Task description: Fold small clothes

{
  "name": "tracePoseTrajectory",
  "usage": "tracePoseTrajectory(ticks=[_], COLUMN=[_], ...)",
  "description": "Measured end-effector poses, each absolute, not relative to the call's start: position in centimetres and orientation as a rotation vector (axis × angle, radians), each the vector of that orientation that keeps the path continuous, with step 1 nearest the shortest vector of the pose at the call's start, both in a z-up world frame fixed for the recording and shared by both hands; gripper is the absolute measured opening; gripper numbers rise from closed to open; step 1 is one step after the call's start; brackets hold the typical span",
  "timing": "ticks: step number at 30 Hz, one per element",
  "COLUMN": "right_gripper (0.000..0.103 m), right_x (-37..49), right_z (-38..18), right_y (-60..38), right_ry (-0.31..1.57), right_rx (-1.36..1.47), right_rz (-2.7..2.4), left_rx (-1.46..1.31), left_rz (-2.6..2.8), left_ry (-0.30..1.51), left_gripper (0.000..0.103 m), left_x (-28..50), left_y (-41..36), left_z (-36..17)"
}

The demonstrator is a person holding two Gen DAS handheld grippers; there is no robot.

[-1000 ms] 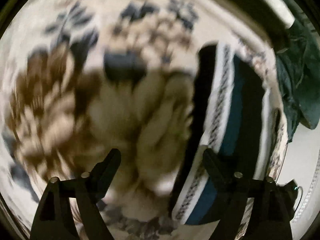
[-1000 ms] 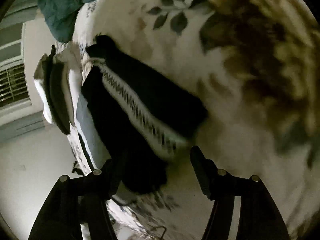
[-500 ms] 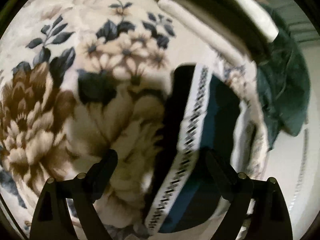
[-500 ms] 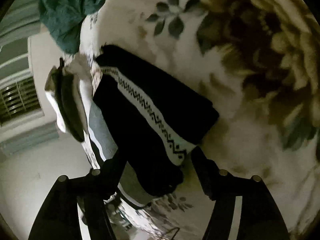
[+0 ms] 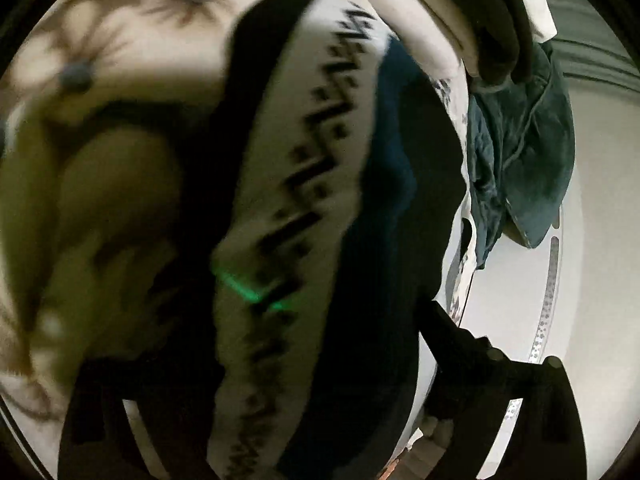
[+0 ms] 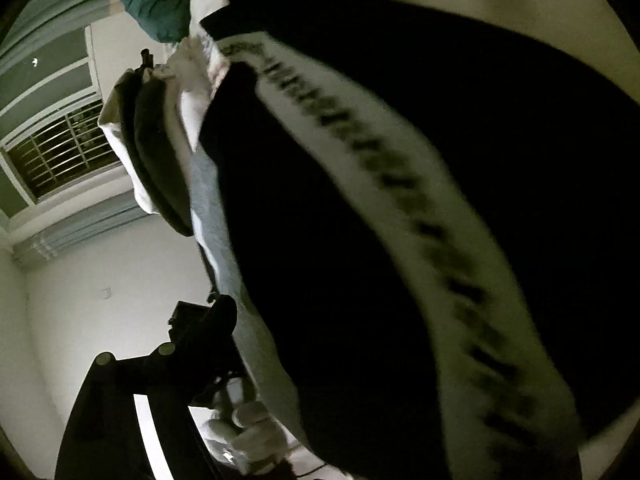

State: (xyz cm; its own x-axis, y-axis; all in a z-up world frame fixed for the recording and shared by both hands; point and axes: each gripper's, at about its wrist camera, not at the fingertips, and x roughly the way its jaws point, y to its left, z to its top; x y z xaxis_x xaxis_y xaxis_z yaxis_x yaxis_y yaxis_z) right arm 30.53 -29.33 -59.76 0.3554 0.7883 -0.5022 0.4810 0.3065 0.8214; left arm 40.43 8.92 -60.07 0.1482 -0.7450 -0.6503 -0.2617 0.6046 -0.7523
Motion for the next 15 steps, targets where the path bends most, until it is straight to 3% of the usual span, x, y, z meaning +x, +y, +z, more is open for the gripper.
tracePoseTrajectory(ticks=[6,7,8,9,11,15], right_gripper=[0.088,0.082,0.056,0.045,0.038,0.034], right_x=[32.7,32.8,32.9,33.1,33.4,34.6], right_z=[-60.5,-60.3,-60.1,-60.0,-59.5,-56.3], right_y=[-27.3,-27.1,-26.9,-26.5,-26.2,-25.5], right_ry=[1.271,1.264,1.258,1.261,1.263,1.258], right_rx=[1.344,1.338,1.325,1.309,1.311,1.217], right_rz=[0.275,0.268,0.263,0.266,0.259,0.259], left_rx=[-0.922,-0.921,-0.909,-0.892,-0.895,-0.904], left_rz=[-0.436,-0.430,-0.426,-0.416,-0.423,-0.418], left_ry=[1.405,1.382,1.359,1.350,1.325,1.294], left_gripper=[0.096,0.090,0.066,0.049,0.037,0.033], left_x=[40.8,41.1,41.1,41.0,40.9,40.6], left_y=[9.1,8.6,8.6,8.6,8.8,9.2], left_z=[-59.3,-59.0,-58.5,-58.1,-57.5,-55.6])
